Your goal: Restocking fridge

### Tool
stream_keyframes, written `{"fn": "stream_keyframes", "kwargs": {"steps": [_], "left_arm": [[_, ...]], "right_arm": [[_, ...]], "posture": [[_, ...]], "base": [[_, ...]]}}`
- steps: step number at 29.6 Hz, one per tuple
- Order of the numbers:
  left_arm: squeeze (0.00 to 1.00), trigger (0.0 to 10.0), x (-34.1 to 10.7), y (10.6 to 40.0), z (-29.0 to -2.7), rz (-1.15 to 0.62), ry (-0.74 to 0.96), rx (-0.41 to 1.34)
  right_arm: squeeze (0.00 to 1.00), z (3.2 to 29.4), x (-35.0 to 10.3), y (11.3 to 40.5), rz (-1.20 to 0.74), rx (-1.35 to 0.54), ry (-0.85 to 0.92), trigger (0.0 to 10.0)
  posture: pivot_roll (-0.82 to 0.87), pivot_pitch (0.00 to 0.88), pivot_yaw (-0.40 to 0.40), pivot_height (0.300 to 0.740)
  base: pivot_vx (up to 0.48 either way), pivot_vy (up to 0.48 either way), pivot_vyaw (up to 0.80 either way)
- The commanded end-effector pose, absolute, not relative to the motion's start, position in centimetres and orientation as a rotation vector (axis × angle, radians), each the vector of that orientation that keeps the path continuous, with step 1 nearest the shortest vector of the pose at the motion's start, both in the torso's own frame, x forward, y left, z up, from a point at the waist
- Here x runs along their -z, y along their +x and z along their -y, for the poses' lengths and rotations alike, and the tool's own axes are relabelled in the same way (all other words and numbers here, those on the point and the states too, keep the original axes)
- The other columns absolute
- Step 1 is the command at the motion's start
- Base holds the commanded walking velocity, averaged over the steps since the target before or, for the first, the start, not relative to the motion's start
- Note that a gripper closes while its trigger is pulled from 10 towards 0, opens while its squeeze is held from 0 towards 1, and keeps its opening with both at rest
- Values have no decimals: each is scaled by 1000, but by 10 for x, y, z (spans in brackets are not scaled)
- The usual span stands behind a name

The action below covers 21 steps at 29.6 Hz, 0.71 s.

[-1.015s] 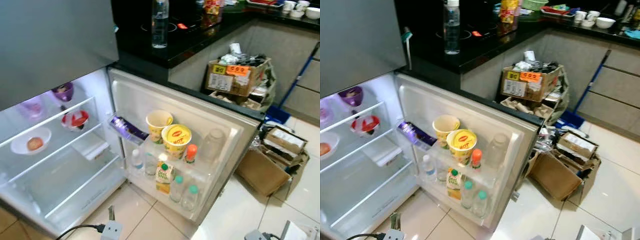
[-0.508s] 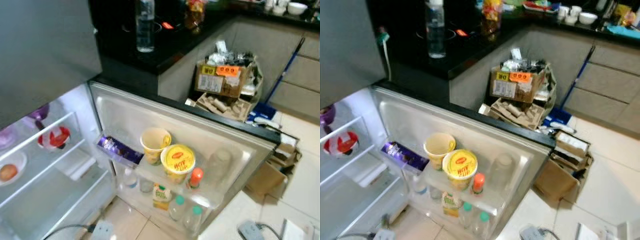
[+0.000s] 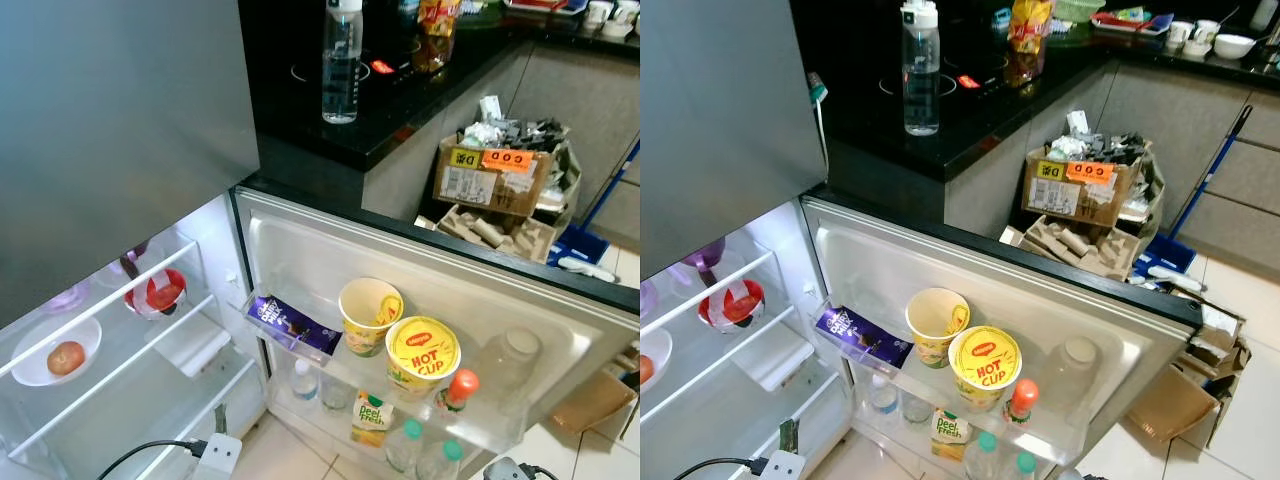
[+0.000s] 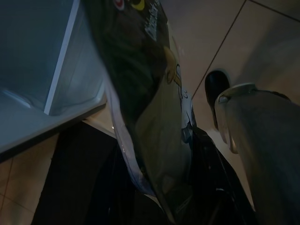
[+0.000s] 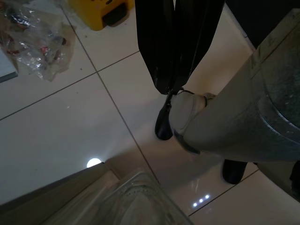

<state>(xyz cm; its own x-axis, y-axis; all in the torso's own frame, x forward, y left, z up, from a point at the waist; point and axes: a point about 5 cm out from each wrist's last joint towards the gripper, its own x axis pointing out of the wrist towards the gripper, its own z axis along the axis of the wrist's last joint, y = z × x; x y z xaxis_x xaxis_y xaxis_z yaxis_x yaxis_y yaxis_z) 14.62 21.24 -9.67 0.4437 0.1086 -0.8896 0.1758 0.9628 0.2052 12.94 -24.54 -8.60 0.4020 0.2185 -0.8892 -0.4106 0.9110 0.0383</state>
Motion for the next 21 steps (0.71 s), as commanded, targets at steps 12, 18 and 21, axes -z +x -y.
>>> {"fn": "stream_keyframes", "kwargs": {"steps": [12,18,21], "left_arm": [[0,10000,97,146,-212,-1104,279,23],[0,10000,96,146,-215,-1104,280,18],[0,10000,97,145,-214,-1111,273,33]], "right_arm": [[0,246,82,133,-1059,-436,-152,10000],[0,244,74,146,-1004,-528,-85,10000],[0,247,69,153,-987,-555,-96,10000]], "posture": [[-100,0,-14,740],[-100,0,-13,740],[-98,0,-16,740]], "base": [[0,-106,0],[0,0,0],[0,-315,0]]}}
